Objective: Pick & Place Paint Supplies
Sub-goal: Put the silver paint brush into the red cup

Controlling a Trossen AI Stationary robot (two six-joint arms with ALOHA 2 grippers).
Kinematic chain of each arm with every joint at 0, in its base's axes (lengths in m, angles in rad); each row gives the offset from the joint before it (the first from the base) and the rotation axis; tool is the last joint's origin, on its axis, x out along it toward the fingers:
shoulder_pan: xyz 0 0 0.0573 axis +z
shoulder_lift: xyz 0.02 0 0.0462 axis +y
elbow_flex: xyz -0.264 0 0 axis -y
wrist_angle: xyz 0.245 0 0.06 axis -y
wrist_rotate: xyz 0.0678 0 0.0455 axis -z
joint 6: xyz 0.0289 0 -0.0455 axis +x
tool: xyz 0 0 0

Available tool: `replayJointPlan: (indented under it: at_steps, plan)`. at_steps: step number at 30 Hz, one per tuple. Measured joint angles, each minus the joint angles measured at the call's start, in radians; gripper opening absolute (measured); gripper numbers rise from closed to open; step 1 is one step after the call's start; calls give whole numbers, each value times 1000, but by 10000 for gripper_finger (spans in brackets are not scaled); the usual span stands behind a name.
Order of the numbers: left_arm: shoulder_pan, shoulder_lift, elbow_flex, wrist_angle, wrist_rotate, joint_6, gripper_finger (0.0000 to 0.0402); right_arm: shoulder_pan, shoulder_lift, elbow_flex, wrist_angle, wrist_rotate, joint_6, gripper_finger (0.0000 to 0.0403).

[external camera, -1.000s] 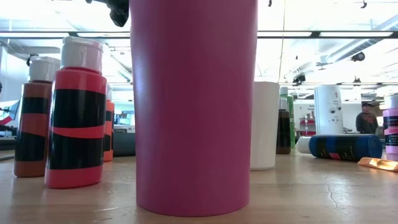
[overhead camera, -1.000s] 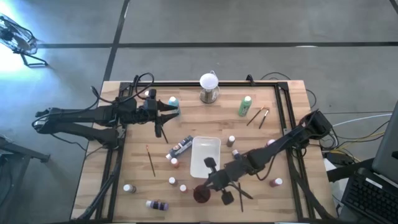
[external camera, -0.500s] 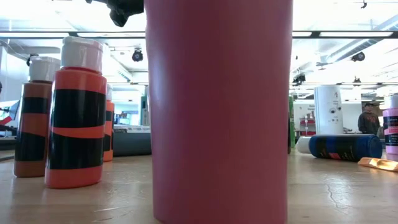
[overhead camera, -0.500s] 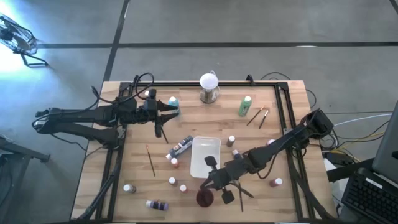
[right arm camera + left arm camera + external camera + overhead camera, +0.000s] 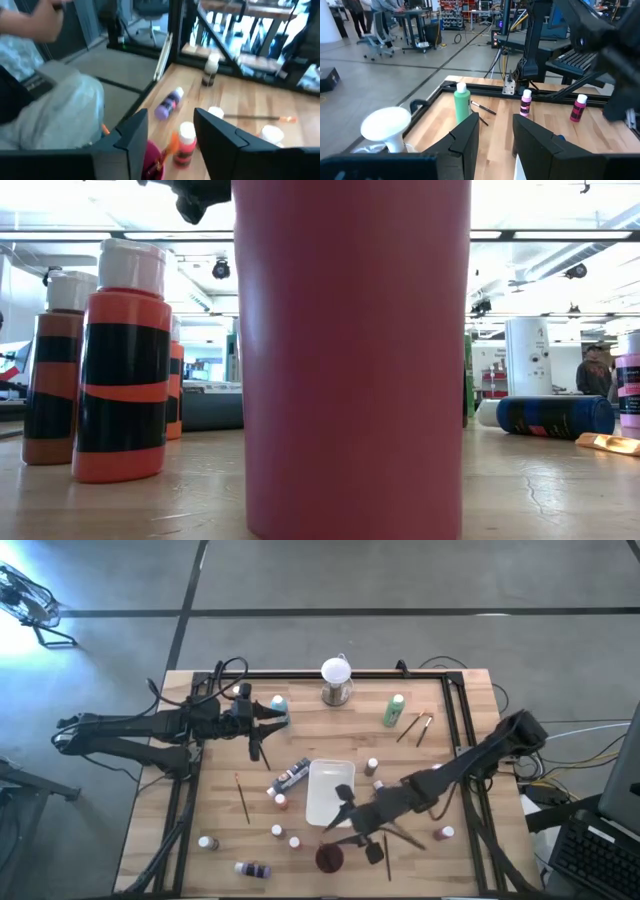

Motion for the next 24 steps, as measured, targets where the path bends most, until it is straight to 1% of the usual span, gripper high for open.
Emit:
replayJointPlan:
  at_steps: [5,7,12,17,20,24]
  plan:
    - [0,0,0,-73,4,-99,126,-1,-149,0,-150,3,48,173]
    - [0,0,0,-103,5,-104,126,-2,-215,0,-222,36,46,172]
    - [0,0,0,-142,5,-93,126,-6,-368,0,-473,250,42,155]
    - [-1,0,0,-181,-4,-111,126,-14,-489,0,-715,469,138,135]
    - [-4,0,0,-209,-70,-115,124,-15,-537,0,-828,571,192,125]
    - [-4,0,-29,-218,-215,-134,123,-16,-583,0,-958,696,258,116]
